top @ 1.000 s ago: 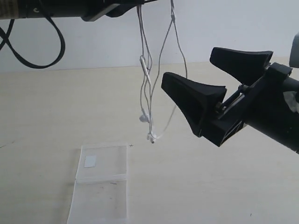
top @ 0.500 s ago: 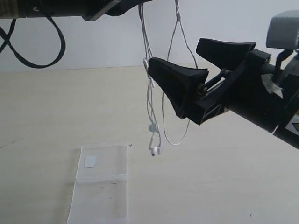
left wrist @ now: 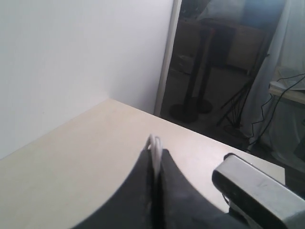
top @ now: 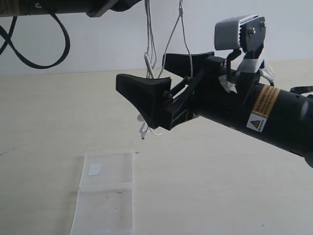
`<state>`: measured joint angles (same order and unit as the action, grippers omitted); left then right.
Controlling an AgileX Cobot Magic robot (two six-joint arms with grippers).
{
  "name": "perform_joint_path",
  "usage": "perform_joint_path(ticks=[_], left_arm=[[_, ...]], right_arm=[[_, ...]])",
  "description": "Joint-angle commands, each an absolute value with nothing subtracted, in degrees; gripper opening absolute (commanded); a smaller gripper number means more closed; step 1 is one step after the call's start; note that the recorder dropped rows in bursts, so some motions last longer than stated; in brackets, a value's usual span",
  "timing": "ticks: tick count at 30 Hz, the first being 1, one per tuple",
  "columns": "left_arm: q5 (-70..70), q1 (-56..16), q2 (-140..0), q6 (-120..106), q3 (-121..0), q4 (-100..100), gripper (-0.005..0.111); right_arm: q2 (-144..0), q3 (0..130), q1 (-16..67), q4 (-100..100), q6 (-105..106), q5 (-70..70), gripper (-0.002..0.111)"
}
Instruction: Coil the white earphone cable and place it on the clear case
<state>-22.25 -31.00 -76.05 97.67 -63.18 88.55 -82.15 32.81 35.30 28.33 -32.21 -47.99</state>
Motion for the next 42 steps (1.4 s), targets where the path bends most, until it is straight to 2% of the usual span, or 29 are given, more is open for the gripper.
perform_joint_path(ticks=[1, 11, 15, 19, 20, 21, 23, 24, 26, 30, 42], left_arm=[[-19.64, -31.38, -75.65, 96.34, -63.47, 87.7, 0.0], [-19.49, -31.38, -75.65, 95.98, -63.47, 87.32, 0.0], [-19.49, -31.38, -75.65, 95.98, -63.47, 86.38, 0.0], [-19.49, -31.38, -75.65, 95.98, -63.47, 86.38, 0.0], [-19.61, -31.38, -75.65, 95.98, -63.47, 86.35, 0.0], [-19.61, -31.38, -75.65, 95.98, -63.47, 86.35, 0.0], [-19.73, -31.38, -75.65, 95.98, -63.47, 86.35, 0.0], [-19.85, -31.38, -75.65, 95.98, -63.47, 86.14, 0.0], [-20.11, -31.38, -75.65, 95.98, -63.47, 86.02, 0.0], [-20.41, -31.38, -75.65, 95.98, -63.47, 84.45, 0.0], [-17.35, -31.38, -75.65, 95.89, -65.28, 85.28, 0.0]], right_arm=[[-83.86, 33.79, 35.34, 29.84, -35.41, -48.99, 0.103], [-83.98, 33.79, 35.34, 29.86, -36.27, -48.99, 0.103], [-83.98, 33.79, 35.34, 29.86, -36.17, -48.99, 0.097], [-83.98, 33.79, 35.34, 29.86, -36.17, -48.99, 0.078], [-83.98, 33.79, 35.34, 29.86, -36.17, -48.99, 0.07], [-83.98, 33.79, 35.34, 29.86, -36.17, -48.99, 0.055], [-83.98, 33.79, 35.34, 29.86, -36.17, -49.49, 0.04], [-83.98, 33.79, 35.34, 29.86, -36.17, -49.85, 0.038], [-83.98, 33.79, 35.34, 29.86, -36.17, -50.8, 0.039], [-83.98, 33.79, 35.34, 29.86, -36.27, -51.02, 0.049], [-83.98, 33.79, 35.34, 29.86, -36.27, -50.81, 0.049]])
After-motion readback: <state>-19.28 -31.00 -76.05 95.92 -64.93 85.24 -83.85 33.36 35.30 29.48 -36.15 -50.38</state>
